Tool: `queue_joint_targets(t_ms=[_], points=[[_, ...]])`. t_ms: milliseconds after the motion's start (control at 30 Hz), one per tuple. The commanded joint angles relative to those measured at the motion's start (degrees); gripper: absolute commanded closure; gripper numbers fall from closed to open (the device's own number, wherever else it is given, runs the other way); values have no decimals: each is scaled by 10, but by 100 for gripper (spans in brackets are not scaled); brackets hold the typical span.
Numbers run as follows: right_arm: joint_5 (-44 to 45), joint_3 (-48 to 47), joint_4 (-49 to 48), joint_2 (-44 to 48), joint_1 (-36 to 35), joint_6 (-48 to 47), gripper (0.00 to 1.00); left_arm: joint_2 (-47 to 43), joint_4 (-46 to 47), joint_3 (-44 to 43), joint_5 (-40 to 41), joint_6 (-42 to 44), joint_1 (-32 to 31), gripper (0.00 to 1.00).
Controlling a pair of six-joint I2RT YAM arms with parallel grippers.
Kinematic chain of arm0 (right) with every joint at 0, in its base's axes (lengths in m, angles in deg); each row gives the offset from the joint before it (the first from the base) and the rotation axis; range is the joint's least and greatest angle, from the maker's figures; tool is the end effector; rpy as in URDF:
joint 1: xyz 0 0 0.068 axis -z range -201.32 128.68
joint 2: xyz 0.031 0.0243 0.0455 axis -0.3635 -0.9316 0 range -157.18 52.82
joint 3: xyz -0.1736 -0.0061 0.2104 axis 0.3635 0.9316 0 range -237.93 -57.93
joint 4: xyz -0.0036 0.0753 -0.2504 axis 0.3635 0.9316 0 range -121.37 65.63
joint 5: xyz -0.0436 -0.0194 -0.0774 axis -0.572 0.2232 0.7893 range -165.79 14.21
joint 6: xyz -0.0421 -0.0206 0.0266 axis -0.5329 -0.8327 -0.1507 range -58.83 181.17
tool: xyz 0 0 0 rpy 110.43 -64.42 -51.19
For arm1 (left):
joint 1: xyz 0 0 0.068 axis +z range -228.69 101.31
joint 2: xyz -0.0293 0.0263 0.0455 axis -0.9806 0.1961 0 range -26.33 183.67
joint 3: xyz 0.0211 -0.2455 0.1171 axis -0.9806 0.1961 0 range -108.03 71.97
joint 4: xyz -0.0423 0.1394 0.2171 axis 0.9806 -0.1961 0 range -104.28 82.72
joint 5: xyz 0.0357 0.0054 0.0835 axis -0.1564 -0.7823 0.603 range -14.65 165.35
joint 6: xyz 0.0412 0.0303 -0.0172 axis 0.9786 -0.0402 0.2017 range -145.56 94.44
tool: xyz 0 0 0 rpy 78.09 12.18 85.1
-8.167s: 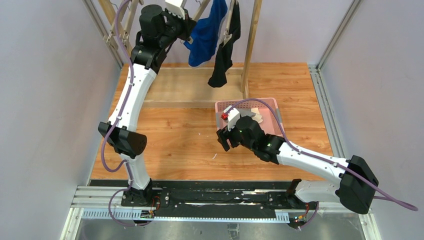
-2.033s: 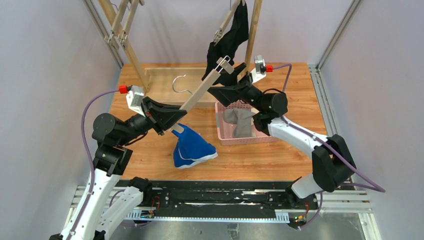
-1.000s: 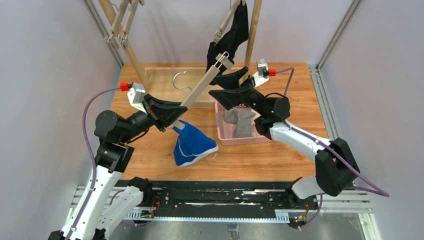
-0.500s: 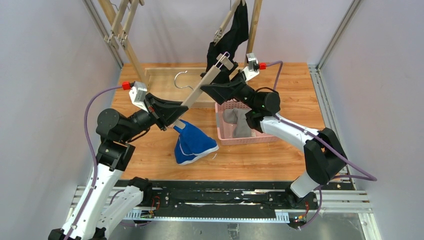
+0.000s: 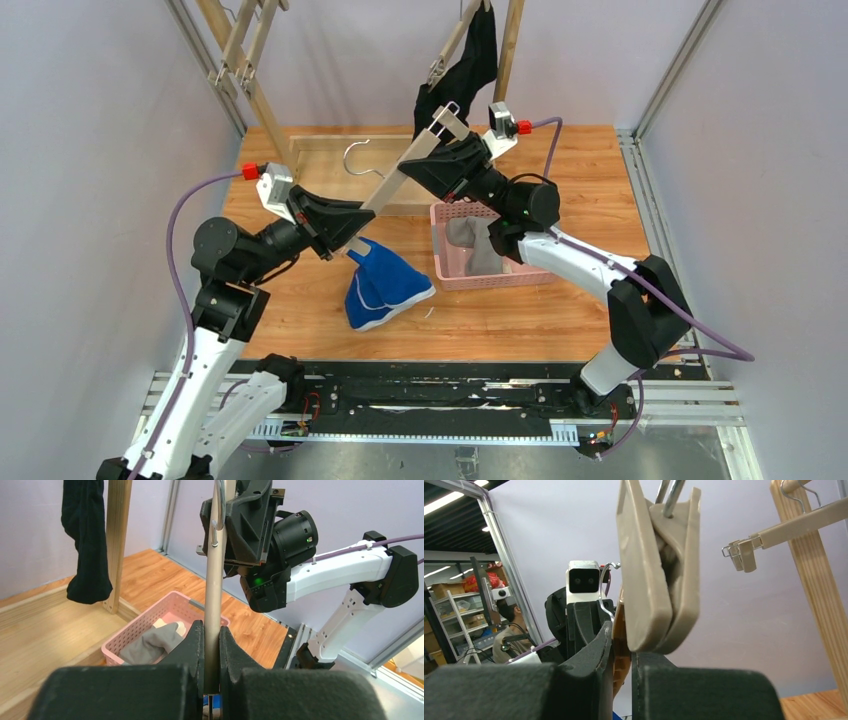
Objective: Remove the underwear clipped to the hanger
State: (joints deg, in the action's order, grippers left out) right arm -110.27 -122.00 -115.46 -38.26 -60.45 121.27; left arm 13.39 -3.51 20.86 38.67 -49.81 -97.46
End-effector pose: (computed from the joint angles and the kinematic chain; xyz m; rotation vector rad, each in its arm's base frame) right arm 0.2408 0.2219 0.4064 -0.5498 0.7588 1.7957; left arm 0.1298 -0.0666 0.4163 0.5083 1.3462 -1.0399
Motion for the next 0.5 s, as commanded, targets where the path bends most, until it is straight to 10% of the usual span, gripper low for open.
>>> queue_joint_targets(t_ms=[0, 133, 467], points=[[-15, -14, 12, 1, -7, -44, 99, -3, 20, -10, 8, -2, -2, 88], [-18, -4, 20, 14, -7, -62, 99, -7, 21, 7, 10, 2, -2, 61], [-32, 7, 43, 48, -6, -81, 99, -41, -89, 13, 94, 80, -2, 42]])
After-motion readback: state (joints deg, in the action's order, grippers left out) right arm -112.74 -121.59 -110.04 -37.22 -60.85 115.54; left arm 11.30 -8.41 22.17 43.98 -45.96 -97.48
